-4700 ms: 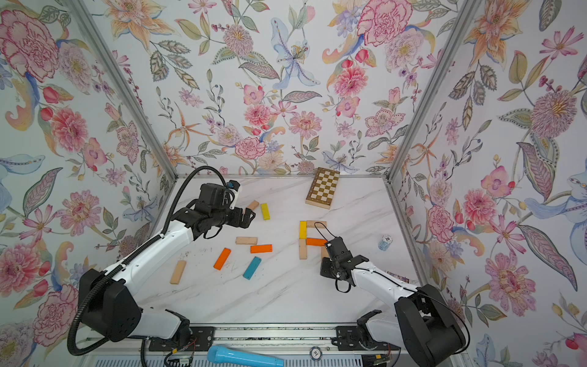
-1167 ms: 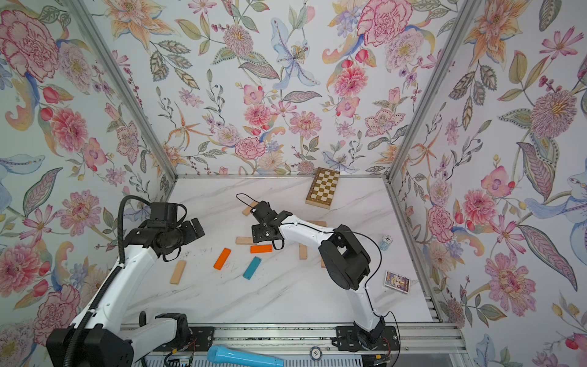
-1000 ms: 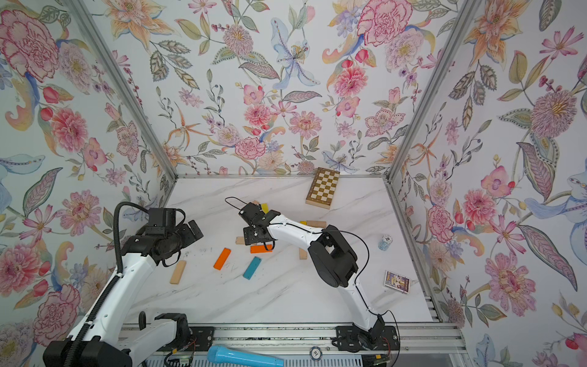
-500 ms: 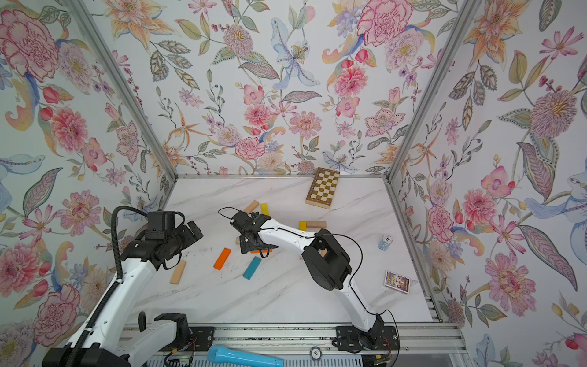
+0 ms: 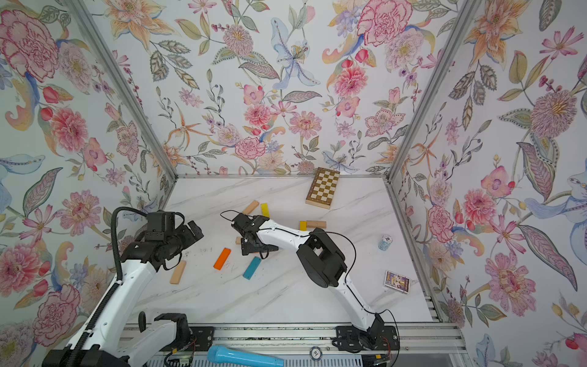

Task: Assemble the number 6 with building blocks
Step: Pick up the building block from the center of the board.

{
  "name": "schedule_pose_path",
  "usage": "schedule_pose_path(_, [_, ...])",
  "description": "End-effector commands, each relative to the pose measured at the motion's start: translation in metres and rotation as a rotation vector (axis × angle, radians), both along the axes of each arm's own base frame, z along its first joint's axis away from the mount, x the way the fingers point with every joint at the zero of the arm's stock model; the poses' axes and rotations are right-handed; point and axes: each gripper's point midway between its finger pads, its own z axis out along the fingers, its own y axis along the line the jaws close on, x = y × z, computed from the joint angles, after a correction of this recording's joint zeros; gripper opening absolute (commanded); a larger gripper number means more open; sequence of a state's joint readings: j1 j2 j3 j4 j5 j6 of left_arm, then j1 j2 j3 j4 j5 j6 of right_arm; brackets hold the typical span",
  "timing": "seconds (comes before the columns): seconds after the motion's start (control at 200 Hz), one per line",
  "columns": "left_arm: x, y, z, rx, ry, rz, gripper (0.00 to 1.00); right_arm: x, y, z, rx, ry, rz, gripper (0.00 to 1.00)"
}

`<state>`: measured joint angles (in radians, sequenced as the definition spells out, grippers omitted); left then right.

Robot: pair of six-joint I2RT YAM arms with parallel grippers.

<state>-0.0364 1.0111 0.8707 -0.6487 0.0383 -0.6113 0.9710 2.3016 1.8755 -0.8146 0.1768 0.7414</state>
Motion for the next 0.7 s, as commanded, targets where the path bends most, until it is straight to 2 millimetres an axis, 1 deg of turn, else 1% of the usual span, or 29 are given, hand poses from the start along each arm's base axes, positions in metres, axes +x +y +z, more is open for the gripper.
schedule_pose_path(0.0, [0.002,-0.001,0.0,-0.016,-0.014,-0.004,0.99,-0.003,-0.002,-0.008,-0.027,0.034,-0.003,0.99])
schedule_pose_path(0.155, [0.002,-0.001,0.0,-0.015,-0.015,-0.003,0.99,-0.006,-0.005,-0.012,-0.067,0.037,-0.005,0.98])
schedule_pose_path(0.2, [0.002,-0.001,0.0,-0.016,-0.016,-0.003,0.99,-0.006,-0.006,-0.013,-0.07,0.039,-0.009,0.95])
schedule_pose_path(0.285, [0.002,-0.002,0.0,-0.019,-0.018,-0.006,0.99,-0.004,-0.007,-0.008,-0.078,0.026,-0.015,0.89])
schedule_pose_path(0.375, [0.002,-0.002,0.0,-0.022,-0.019,-0.008,0.99,0.0,-0.005,0.005,-0.065,-0.002,-0.006,0.84])
schedule_pose_path(0.61, [0.002,-0.003,0.0,-0.024,-0.021,-0.011,0.99,0.005,-0.003,0.037,-0.044,-0.053,0.001,0.82])
schedule_pose_path(0.696, [0.002,-0.003,-0.001,-0.026,-0.019,-0.014,0.99,0.001,-0.01,0.05,-0.046,-0.065,-0.003,0.82])
